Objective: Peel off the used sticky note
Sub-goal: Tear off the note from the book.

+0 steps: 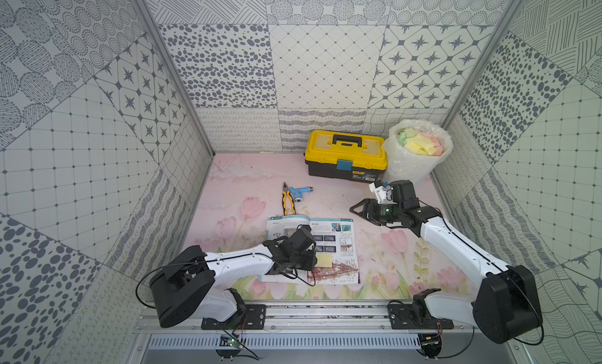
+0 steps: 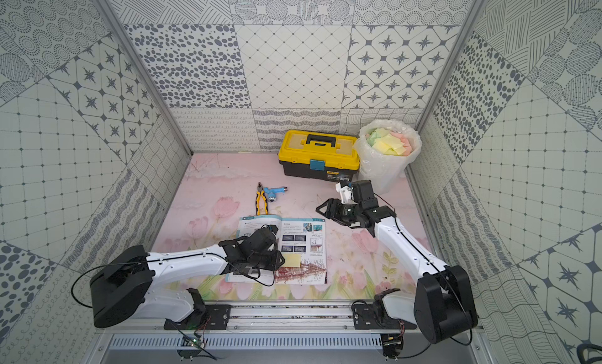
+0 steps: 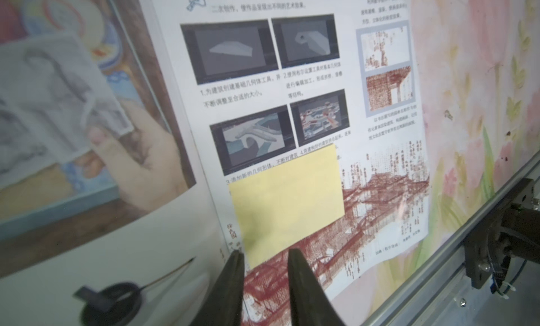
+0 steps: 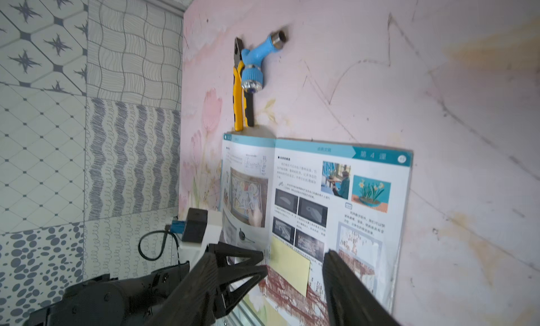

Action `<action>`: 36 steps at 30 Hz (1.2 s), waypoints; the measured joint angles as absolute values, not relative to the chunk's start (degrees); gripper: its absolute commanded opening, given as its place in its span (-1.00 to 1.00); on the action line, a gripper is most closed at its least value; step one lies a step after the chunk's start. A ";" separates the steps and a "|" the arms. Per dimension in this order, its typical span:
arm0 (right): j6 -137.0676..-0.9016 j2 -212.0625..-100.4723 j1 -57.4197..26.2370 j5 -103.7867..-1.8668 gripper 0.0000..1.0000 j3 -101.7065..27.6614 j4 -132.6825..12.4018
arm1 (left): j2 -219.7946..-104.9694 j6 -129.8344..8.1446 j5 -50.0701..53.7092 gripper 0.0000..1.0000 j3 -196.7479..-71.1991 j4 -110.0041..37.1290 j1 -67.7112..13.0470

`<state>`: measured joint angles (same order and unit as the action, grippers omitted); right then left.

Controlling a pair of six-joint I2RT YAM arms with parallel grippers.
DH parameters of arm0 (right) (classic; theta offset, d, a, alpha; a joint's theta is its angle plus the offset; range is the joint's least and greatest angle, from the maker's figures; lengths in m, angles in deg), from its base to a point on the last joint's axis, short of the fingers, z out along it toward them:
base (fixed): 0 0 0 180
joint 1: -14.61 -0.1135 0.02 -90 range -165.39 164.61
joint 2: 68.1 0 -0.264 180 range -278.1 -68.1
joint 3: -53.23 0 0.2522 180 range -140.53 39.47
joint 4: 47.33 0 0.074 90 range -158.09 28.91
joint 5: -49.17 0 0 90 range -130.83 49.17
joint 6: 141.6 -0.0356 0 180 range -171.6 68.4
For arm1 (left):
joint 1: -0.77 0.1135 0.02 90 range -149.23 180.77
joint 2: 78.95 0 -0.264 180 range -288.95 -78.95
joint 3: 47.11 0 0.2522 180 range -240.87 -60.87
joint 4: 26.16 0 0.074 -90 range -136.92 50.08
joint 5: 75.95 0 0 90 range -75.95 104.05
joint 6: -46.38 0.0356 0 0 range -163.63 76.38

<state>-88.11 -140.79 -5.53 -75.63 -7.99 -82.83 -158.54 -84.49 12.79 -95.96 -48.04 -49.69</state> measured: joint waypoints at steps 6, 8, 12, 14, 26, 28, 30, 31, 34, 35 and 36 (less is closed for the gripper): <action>-90.60 -140.85 -12.04 -76.42 0.23 -1.98 -80.97 | -158.61 -84.49 11.68 -0.67 -94.61 -48.10 -49.65; -91.52 -140.90 -14.16 -76.38 0.23 -0.76 -79.94 | -158.50 -84.44 11.15 -0.70 -94.15 -48.10 -49.65; -93.45 -141.03 -17.31 -76.27 0.18 1.64 -77.71 | -157.80 -84.38 10.45 -0.75 -93.12 -47.91 -49.58; -94.65 -141.40 -18.40 -76.29 0.16 3.00 -76.21 | -157.47 -84.31 10.10 -0.77 -92.75 -47.84 -49.45; -99.83 -150.73 -25.49 -76.84 0.03 5.64 -68.91 | -157.45 -84.27 9.47 -0.81 -92.05 -46.88 -49.38; -100.50 -152.42 -25.99 -76.88 0.02 5.64 -67.79 | -157.36 -84.27 9.45 -0.81 -91.92 -46.75 -49.38; -101.10 -153.90 -26.36 -76.86 0.01 5.84 -66.85 | -157.23 -84.27 9.43 -0.81 -91.76 -46.57 -49.38; -101.29 -154.43 -26.58 -76.86 0.01 5.97 -66.50 | -157.17 -84.27 9.45 -0.81 -91.68 -46.51 -49.38; -102.25 -155.67 -26.80 -77.47 0.01 6.26 -64.64 | -156.95 -84.29 9.43 -0.81 -91.35 -46.14 -49.38; -102.47 -156.02 -26.95 -77.69 0.00 6.26 -63.94 | -156.93 -84.29 9.40 -0.81 -91.28 -46.07 -49.38; -102.63 -156.46 -27.17 -77.91 0.00 6.23 -63.16 | -156.93 -84.29 9.40 -0.81 -91.22 -45.94 -49.38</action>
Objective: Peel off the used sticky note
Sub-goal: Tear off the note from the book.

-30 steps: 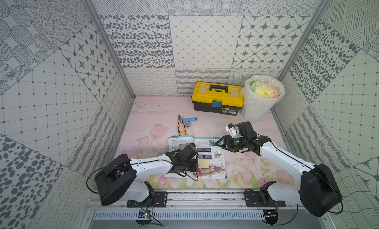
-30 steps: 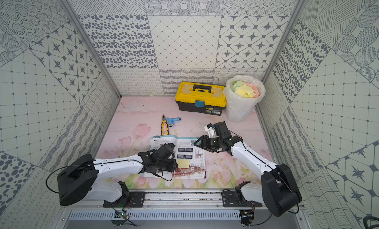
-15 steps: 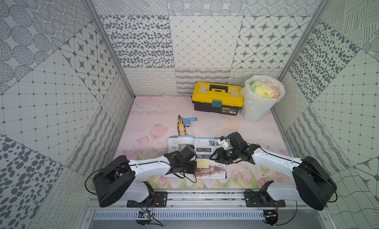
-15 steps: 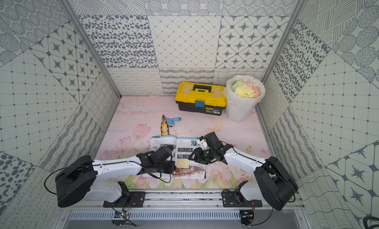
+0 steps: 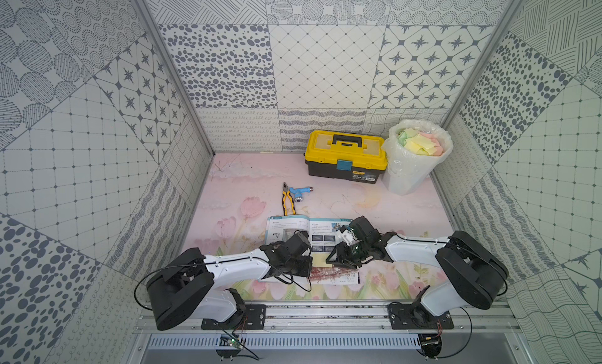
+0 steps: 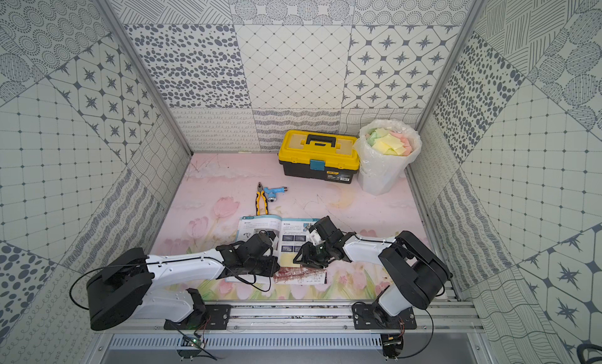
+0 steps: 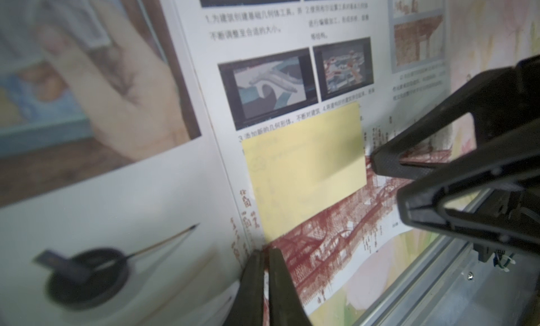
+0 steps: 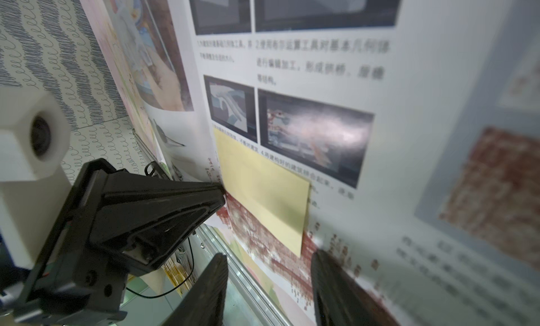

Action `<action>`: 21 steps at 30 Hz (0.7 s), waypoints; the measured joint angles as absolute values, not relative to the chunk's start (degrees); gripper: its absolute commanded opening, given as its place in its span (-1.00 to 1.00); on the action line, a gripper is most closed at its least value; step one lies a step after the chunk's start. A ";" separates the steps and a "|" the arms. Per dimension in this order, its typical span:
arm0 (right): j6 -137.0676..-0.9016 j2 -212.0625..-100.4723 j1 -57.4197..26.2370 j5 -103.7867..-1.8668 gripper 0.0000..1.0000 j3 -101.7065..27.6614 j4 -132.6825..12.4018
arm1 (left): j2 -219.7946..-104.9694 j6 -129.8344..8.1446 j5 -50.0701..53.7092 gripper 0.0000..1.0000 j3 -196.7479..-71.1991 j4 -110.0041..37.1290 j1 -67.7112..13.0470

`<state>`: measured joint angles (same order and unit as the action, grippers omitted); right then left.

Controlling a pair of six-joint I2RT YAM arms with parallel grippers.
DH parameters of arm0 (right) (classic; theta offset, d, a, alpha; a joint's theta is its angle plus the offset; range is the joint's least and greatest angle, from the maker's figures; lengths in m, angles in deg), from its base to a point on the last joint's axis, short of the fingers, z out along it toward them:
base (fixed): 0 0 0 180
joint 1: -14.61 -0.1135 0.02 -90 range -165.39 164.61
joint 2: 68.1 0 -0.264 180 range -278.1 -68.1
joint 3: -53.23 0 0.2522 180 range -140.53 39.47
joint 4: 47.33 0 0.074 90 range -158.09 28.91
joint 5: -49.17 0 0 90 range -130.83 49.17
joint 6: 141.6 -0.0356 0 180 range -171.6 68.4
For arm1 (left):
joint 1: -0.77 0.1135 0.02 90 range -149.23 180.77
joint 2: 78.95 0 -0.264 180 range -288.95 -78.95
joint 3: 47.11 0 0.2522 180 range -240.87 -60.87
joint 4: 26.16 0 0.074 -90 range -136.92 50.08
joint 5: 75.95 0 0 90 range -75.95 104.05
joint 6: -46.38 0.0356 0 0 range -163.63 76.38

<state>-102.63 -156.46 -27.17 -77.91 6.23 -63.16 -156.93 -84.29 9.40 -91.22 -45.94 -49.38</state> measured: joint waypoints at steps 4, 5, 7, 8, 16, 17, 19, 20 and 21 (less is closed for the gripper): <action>-103.78 -157.86 -27.93 -78.39 -0.04 6.17 -60.49 | -156.93 -84.29 9.36 -0.81 -91.11 -45.70 -49.38; -104.07 -158.21 -28.11 -78.52 -0.06 6.17 -59.88 | -156.93 -84.29 9.36 -0.81 -91.09 -45.66 -49.38; -105.01 -158.71 -28.31 -78.72 -0.14 6.17 -58.92 | -156.91 -84.27 9.36 -0.81 -91.02 -45.55 -49.38; -105.36 -158.91 -28.41 -78.74 -0.18 6.17 -58.61 | -156.91 -84.27 9.36 -0.80 -91.02 -45.53 -49.38; -107.94 -159.26 -28.50 -77.19 -0.45 6.15 -58.02 | -156.51 -84.27 9.34 -0.78 -90.76 -45.31 -49.36; -108.22 -159.26 -28.50 -76.99 -0.48 6.15 -57.93 | -156.51 -84.27 9.34 -0.78 -90.76 -45.31 -49.36; -108.75 -159.34 -28.50 -76.53 -0.51 5.95 -57.74 | -156.47 -84.27 9.34 -0.77 -90.76 -45.33 -49.36; -109.03 -159.54 -28.50 -76.36 -0.53 5.75 -57.56 | -156.47 -84.27 9.34 -0.77 -90.76 -45.33 -49.36; -109.29 -159.83 -28.50 -76.29 -0.55 5.54 -57.19 | -156.47 -84.27 9.34 -0.77 -90.76 -45.33 -49.36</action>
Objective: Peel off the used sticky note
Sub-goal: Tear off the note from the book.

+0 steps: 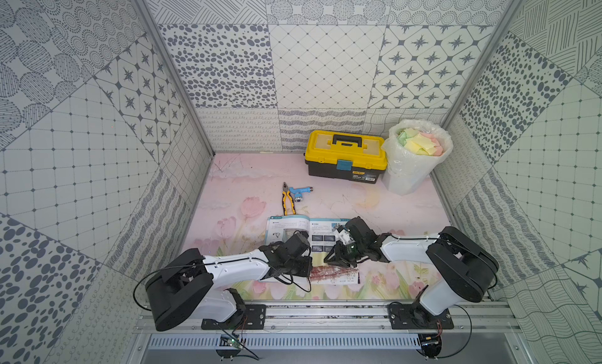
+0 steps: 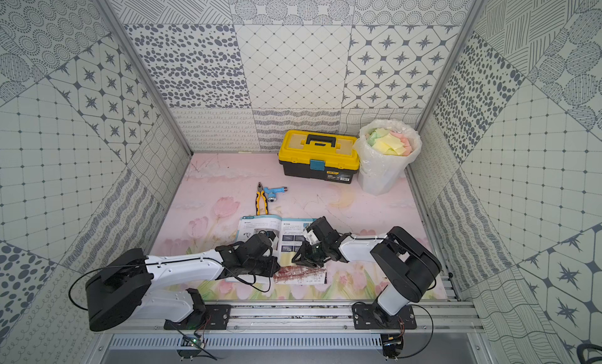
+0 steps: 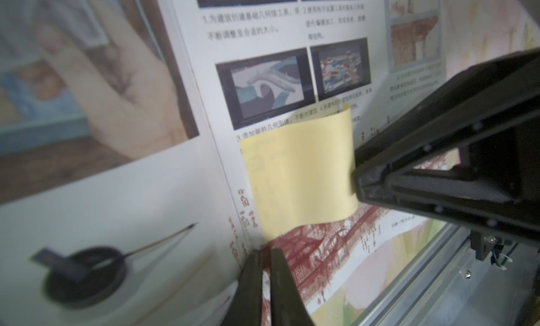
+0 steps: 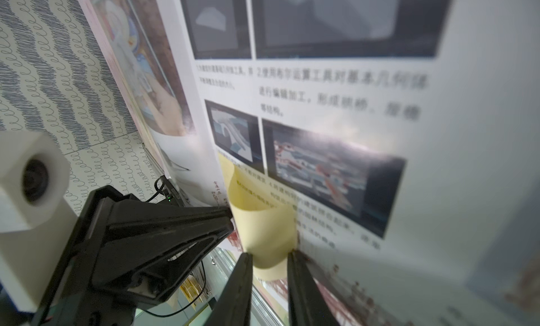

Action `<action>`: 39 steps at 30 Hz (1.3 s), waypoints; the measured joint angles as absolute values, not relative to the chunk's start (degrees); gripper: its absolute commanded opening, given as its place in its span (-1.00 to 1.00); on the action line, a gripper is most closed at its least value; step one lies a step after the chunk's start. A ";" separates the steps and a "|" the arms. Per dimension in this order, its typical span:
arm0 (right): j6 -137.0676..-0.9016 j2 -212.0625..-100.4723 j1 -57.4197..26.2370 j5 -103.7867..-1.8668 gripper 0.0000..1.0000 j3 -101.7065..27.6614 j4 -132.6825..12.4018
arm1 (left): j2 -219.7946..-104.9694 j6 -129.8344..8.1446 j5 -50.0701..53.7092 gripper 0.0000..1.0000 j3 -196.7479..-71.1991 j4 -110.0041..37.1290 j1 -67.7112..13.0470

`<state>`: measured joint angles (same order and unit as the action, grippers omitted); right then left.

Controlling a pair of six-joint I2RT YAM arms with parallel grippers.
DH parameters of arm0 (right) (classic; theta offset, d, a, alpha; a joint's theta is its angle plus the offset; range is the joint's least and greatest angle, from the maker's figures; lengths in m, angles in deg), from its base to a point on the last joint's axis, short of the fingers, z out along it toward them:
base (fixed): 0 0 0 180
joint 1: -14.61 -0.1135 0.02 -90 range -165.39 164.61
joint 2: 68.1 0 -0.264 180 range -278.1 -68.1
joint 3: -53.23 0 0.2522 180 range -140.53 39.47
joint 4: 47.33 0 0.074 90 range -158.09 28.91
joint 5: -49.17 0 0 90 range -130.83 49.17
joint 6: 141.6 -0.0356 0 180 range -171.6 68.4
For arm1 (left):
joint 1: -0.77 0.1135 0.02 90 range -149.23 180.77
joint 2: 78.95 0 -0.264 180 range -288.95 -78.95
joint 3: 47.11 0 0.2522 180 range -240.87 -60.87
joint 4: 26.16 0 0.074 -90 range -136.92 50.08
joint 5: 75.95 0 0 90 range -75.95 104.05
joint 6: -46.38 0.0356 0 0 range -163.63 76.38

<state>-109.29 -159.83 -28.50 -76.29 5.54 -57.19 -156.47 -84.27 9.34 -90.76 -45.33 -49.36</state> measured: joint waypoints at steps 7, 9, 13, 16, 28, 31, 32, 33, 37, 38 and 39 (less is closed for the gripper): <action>-111.06 -161.79 -28.72 -76.31 -0.32 4.60 -55.16 | -156.47 -84.27 9.34 -0.76 -90.76 -45.33 -49.36; -111.11 -162.03 -29.14 -76.29 -0.25 3.61 -55.03 | -156.47 -84.25 9.34 -0.76 -90.74 -45.31 -49.36; -110.71 -162.75 -30.18 -76.07 -0.17 1.62 -55.29 | -156.47 -84.25 9.34 -0.76 -90.69 -45.29 -49.36; -109.99 -163.26 -30.78 -75.50 -0.17 0.55 -56.12 | -156.47 -84.27 9.34 -0.76 -90.69 -45.26 -49.36; -106.08 -164.20 -32.41 -69.65 -0.52 -4.19 -66.13 | -156.47 -84.27 9.34 -0.75 -90.58 -45.07 -49.32; -105.79 -164.87 -32.59 -69.30 -0.54 -4.83 -67.11 | -156.47 -84.27 9.34 -0.75 -90.58 -45.04 -49.32; -105.60 -165.05 -32.68 -69.23 -0.54 -5.15 -67.29 | -156.47 -84.27 9.34 -0.75 -90.58 -45.04 -49.32; -105.49 -165.25 -32.81 -69.19 -0.55 -5.44 -67.44 | -156.47 -84.27 9.34 -0.75 -90.58 -45.02 -49.32; -105.14 -166.12 -33.20 -68.97 -0.73 -6.40 -67.79 | -156.47 -84.27 9.32 -0.75 -90.50 -44.89 -49.32; -105.12 -166.34 -33.29 -68.92 -0.79 -6.53 -67.90 | -156.42 -84.27 9.32 -0.75 -90.43 -44.83 -49.32; -105.03 -166.54 -33.31 -68.86 -0.84 -6.68 -67.97 | -156.38 -84.27 9.32 -0.75 -90.34 -44.72 -49.32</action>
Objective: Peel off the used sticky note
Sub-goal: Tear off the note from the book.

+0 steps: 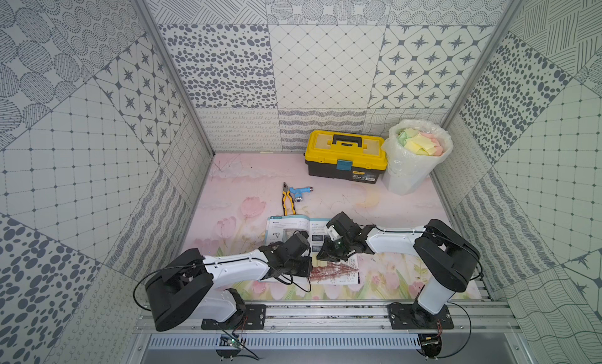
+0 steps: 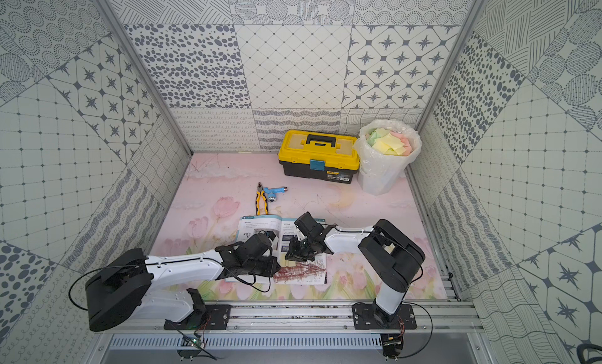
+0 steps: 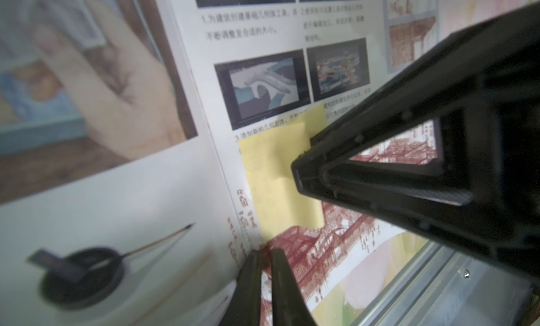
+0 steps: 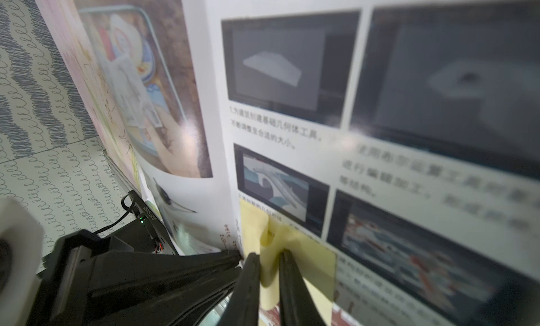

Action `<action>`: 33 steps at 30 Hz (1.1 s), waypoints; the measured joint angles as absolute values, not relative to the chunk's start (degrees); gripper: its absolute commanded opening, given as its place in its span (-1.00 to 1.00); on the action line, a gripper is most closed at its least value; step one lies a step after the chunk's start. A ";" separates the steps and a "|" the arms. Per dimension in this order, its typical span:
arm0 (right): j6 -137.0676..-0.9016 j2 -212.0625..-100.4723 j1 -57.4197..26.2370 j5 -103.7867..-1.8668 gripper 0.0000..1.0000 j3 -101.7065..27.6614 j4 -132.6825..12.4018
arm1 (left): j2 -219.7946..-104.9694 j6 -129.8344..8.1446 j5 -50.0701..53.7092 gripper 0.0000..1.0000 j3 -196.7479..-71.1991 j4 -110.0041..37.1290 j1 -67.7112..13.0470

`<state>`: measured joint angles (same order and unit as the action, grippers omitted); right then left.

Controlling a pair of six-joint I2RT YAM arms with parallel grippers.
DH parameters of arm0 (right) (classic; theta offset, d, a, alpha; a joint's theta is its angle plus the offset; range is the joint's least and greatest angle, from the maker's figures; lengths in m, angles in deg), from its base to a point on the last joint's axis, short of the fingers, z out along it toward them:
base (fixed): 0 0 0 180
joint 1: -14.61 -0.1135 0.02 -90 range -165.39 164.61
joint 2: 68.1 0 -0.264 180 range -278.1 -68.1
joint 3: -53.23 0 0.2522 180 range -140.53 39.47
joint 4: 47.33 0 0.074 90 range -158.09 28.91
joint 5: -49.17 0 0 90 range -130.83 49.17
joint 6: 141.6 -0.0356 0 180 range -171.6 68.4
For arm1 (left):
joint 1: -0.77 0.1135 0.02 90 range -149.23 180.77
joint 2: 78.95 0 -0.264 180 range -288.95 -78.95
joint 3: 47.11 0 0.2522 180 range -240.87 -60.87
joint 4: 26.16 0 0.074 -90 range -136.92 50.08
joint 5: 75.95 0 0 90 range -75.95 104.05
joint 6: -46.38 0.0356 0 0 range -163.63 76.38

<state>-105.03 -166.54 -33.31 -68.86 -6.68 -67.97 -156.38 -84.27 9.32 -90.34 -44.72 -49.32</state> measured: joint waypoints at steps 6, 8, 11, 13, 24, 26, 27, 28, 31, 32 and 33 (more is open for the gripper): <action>-104.92 -167.26 -33.38 -68.88 -1.00 -7.49 -68.77 | -156.12 -84.27 9.32 -0.75 -89.84 -43.97 -49.32; -104.94 -167.32 -33.44 -68.86 -1.00 -7.67 -68.91 | -156.08 -84.27 9.32 -0.75 -89.73 -43.86 -49.32; -105.03 -167.32 -33.51 -68.82 -1.00 -7.69 -68.91 | -155.90 -84.27 9.34 -0.75 -89.51 -43.60 -49.32; -105.23 -167.32 -33.55 -68.84 -1.00 -7.82 -68.88 | -155.77 -84.27 9.32 -0.76 -89.36 -43.47 -49.32; -109.34 -167.28 -33.92 -68.84 -1.00 -8.39 -65.58 | -154.63 -84.31 9.45 -0.77 -87.65 -41.72 -49.32; -110.01 -167.13 -33.94 -68.75 -1.00 -8.39 -65.12 | -154.39 -84.31 9.60 -0.77 -87.35 -41.37 -49.30; -110.21 -167.02 -33.97 -68.64 -1.00 -8.39 -64.91 | -154.30 -84.31 9.67 -0.78 -87.26 -41.26 -49.27; -110.54 -166.86 -33.97 -68.60 -1.00 -8.39 -64.66 | -154.30 -84.31 9.73 -0.78 -87.17 -41.13 -49.27; -111.26 -166.36 -34.03 -68.20 -1.00 -8.37 -64.14 | -154.28 -84.31 9.75 -0.78 -86.98 -40.74 -49.27; -111.43 -166.21 -34.03 -68.03 -1.00 -8.37 -63.99 | -154.28 -84.33 9.78 -0.78 -86.96 -40.70 -49.27; -111.59 -166.01 -34.05 -67.70 -1.00 -8.34 -63.79 | -154.28 -84.31 9.78 -0.78 -86.96 -40.65 -49.27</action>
